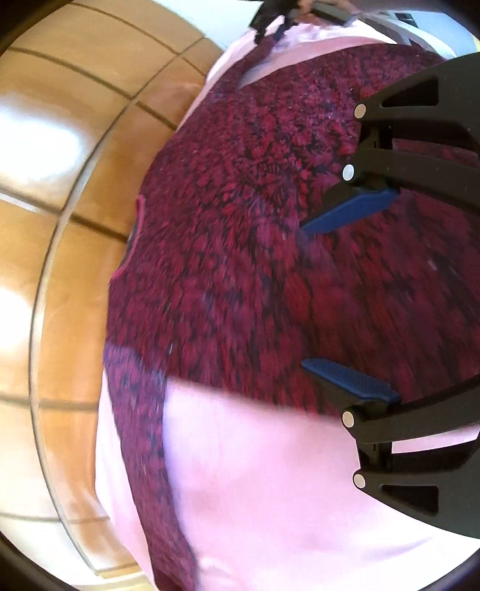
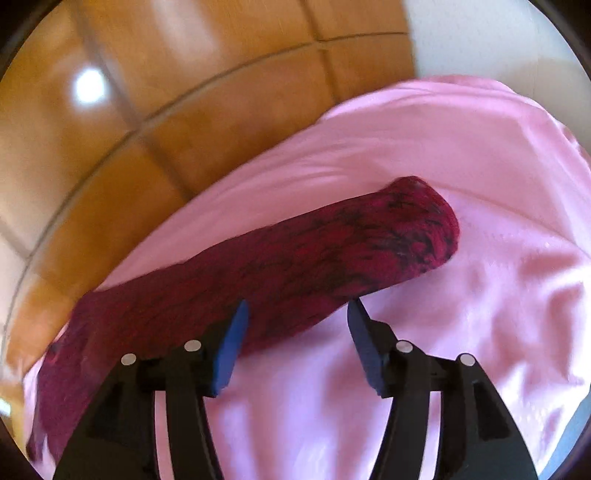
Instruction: Fold small clothes
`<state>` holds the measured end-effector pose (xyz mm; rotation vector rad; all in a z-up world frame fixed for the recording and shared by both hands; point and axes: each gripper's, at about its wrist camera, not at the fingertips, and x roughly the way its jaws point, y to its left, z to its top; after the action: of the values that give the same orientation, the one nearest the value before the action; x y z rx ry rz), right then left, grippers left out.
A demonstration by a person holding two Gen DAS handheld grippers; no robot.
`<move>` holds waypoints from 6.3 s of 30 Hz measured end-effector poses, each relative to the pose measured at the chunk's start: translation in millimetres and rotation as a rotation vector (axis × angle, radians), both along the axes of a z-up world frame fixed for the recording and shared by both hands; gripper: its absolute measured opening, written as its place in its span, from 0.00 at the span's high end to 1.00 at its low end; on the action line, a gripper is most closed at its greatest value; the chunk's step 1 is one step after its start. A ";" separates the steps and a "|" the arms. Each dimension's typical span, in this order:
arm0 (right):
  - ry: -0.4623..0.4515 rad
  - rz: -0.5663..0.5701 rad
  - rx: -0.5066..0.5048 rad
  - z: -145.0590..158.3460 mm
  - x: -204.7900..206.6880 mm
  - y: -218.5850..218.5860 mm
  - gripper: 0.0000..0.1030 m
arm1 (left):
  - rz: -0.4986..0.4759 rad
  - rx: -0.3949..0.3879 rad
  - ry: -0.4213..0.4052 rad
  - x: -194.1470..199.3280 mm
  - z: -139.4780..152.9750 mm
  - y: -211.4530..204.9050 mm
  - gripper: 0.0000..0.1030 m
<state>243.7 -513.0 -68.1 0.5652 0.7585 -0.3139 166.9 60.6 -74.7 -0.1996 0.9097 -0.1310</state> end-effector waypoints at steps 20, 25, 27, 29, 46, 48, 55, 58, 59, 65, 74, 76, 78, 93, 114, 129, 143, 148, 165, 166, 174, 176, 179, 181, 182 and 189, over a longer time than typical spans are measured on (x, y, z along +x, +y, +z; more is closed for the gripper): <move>0.102 0.663 0.004 -2.7 -126.4 196.7 0.87 | -0.077 0.018 0.044 -77.8 -3.4 33.4 0.84; 0.179 0.703 -0.046 -20.4 -144.3 200.9 0.87 | -0.092 0.069 0.085 -90.4 -12.6 39.0 0.84; 0.233 0.684 -0.036 -41.7 -151.6 201.1 0.87 | -0.085 0.060 0.089 -93.0 -12.3 40.6 0.84; 0.227 0.646 0.026 -49.1 -152.0 192.2 0.87 | -0.068 0.059 0.091 -91.2 -6.1 40.7 0.78; -0.140 -0.091 0.435 -31.1 -68.9 -40.2 0.58 | -0.231 -0.011 -0.040 -15.3 8.7 -61.5 0.61; -0.166 -0.175 0.505 -41.9 -52.8 -67.1 0.58 | -0.246 0.015 -0.013 -7.8 -1.7 -71.4 0.61; -0.123 -0.251 0.513 -59.4 -5.9 -98.0 0.56 | -0.243 0.005 0.023 2.4 -21.4 -71.0 0.58; 0.005 -0.203 0.288 -47.7 11.1 -103.8 0.89 | -0.245 -0.005 0.027 5.3 -23.1 -70.2 0.58; 0.012 -0.197 0.212 -40.4 12.4 -99.7 0.91 | -0.247 -0.011 0.028 6.6 -23.9 -69.9 0.58; 0.116 -0.242 0.043 -36.2 27.8 -115.0 0.92 | -0.241 -0.046 0.024 9.3 -27.5 -64.5 0.58; -0.028 -0.042 -0.137 40.5 30.6 -28.5 0.92 | -0.218 -0.108 0.038 6.3 -18.3 -56.2 0.58; -0.060 0.045 -0.157 56.0 37.5 3.1 0.92 | -0.200 -0.134 0.040 7.1 -14.8 -49.5 0.58; -0.076 0.126 -0.175 65.1 48.7 37.4 0.92 | -0.180 -0.158 0.034 6.5 -10.9 -41.5 0.57; 0.082 0.752 -0.242 -3.9 109.7 350.7 0.92 | -0.066 -0.337 0.024 33.0 13.1 15.0 0.45; -0.095 0.500 -0.004 33.8 -8.3 169.3 0.37 | -0.004 -0.377 0.147 181.5 1.0 -19.6 0.46; 0.007 0.471 -0.059 -9.5 81.7 192.0 0.58 | 0.096 -0.183 0.018 177.8 29.4 19.8 0.90; 0.026 0.423 -0.212 5.2 115.3 213.8 0.46 | 0.110 -0.128 0.043 167.2 -4.4 29.8 0.90; 0.078 0.432 -0.231 -6.9 164.8 237.8 0.43 | 0.116 -0.088 0.037 168.0 -6.6 27.4 0.90; 0.029 0.433 -0.429 -27.8 138.0 283.1 0.14 | 0.204 -0.198 0.014 130.9 1.1 65.0 0.69; 0.020 0.441 -0.424 -25.5 130.6 284.8 0.12 | 0.232 -0.217 0.005 121.9 2.3 78.0 0.69; 0.043 0.597 -0.424 -41.0 54.3 319.0 0.05 | 0.490 -0.370 -0.045 63.2 -7.7 191.7 0.54; 0.068 0.633 -0.451 -52.6 46.5 331.4 0.03 | 0.545 -0.397 -0.048 53.1 -10.2 218.1 0.54; 0.070 0.636 -0.474 -55.1 41.7 337.8 0.02 | 0.637 -0.447 -0.058 39.6 -12.0 261.5 0.54; 0.081 0.635 -0.422 -58.5 44.9 332.6 0.02 | 0.678 -0.512 -0.063 35.9 -14.0 285.7 0.54; 0.079 0.635 -0.396 -60.1 45.1 329.7 0.02 | 0.699 -0.543 -0.066 35.0 -15.7 296.0 0.54; 0.080 0.628 -0.431 -59.4 45.8 330.8 0.02 | 0.857 -0.672 -0.065 41.3 -30.9 354.7 0.54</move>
<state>289.5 -182.2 -127.6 -0.1045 0.8744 0.0874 208.2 415.3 -105.6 -1.1792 0.6236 0.3606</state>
